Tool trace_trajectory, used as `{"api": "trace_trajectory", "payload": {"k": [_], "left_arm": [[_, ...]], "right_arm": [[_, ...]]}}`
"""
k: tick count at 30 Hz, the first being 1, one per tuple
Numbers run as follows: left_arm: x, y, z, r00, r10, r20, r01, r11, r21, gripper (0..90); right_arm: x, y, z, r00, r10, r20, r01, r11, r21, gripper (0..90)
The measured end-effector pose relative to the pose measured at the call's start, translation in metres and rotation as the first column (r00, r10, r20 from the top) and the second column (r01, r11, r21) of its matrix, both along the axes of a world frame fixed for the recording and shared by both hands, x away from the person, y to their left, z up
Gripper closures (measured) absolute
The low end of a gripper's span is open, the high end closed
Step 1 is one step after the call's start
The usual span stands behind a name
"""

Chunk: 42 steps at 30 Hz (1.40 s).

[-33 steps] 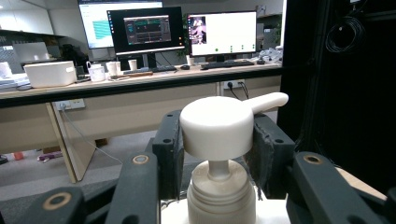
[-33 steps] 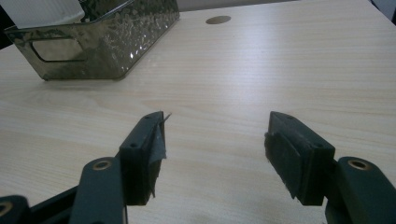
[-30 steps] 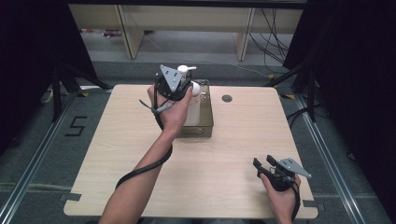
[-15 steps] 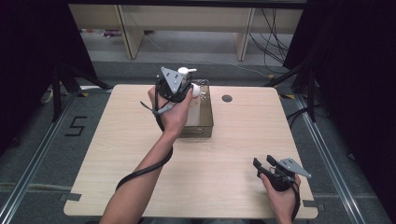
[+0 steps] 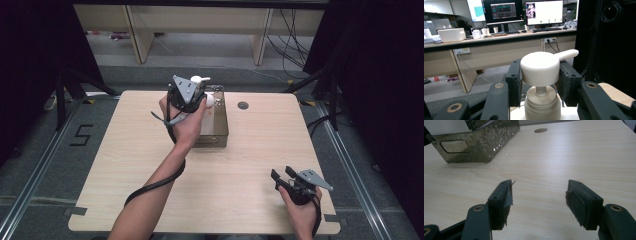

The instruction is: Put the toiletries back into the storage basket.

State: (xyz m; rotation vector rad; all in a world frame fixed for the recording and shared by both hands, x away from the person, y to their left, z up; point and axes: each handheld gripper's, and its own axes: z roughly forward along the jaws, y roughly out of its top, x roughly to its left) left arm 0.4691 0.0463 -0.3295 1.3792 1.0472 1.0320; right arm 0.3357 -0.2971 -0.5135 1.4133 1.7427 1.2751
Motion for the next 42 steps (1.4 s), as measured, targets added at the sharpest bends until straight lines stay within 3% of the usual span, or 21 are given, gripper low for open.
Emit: {"api": "trace_trajectory", "payload": {"k": [25, 28, 29, 39, 42], "left_arm": [[-0.001, -0.001, -0.015, 0.9995, 0.007, -0.03, -0.007, 0.9999, 0.016, 58.7], [-0.001, -0.001, -0.017, 0.9994, 0.008, -0.033, -0.008, 0.9998, 0.016, 58.7], [-0.001, -0.001, -0.017, 0.9994, 0.008, -0.034, -0.008, 0.9999, 0.015, 58.8], [0.0, -0.001, -0.024, 0.9987, 0.009, -0.051, -0.008, 0.9998, 0.02, 58.7], [0.0, -0.001, -0.026, 0.9984, 0.009, -0.056, -0.008, 0.9998, 0.019, 58.7]], "right_arm": [[0.0, 0.0, 0.0, 1.0, 0.001, -0.001, -0.001, 1.0, 0.002, 38.5], [0.0, 0.002, 0.0, 1.0, 0.003, -0.007, -0.003, 1.0, 0.031, 38.5], [0.0, 0.0, 0.0, 1.0, 0.001, 0.0, -0.001, 1.0, 0.002, 38.5], [0.0, 0.0, 0.0, 1.0, 0.002, 0.002, -0.002, 1.0, 0.004, 38.5], [0.0, 0.001, 0.0, 0.9999, 0.014, 0.0, -0.014, 1.0, 0.027, 38.5]]}}
